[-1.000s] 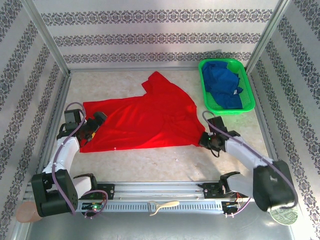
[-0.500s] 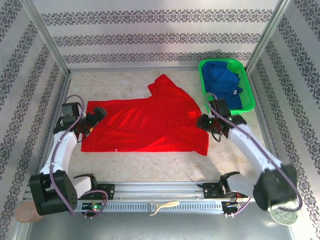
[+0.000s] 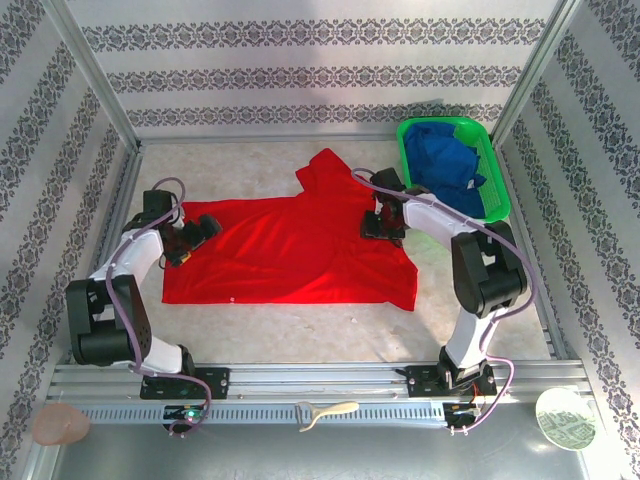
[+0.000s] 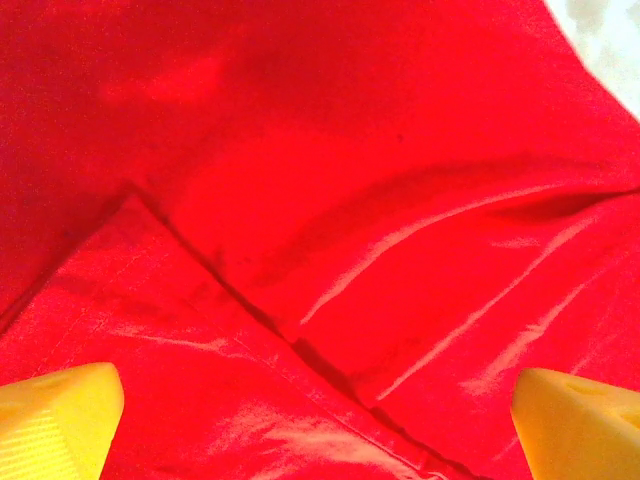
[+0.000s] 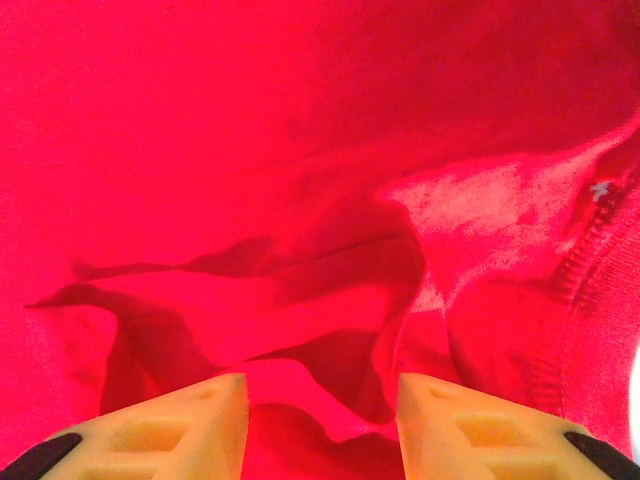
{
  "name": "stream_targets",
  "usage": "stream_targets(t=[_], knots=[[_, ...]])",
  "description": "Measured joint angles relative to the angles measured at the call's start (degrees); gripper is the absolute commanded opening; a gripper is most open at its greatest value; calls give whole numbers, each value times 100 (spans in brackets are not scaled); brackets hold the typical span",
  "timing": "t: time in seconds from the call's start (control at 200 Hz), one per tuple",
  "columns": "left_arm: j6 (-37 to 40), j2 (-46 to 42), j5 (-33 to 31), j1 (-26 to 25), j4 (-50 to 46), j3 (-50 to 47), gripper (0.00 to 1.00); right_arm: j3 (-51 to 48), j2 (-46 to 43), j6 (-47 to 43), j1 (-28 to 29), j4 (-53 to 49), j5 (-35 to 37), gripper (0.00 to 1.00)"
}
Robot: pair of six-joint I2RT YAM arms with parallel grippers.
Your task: Fold the inside-out t-shirt
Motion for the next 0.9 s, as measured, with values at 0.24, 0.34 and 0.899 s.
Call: stream_targets(t=[0.24,0.34,0.899], knots=[[4,52,-328,-2,0,0,100,138,232,-22,2,0,94,43],[55,26,-734,-2,-59,9,100,140,289,-39,-2,-4,223,43],[761,944,-1775,-157,-623,632,66,-369,9,55,-28,485,85,36]])
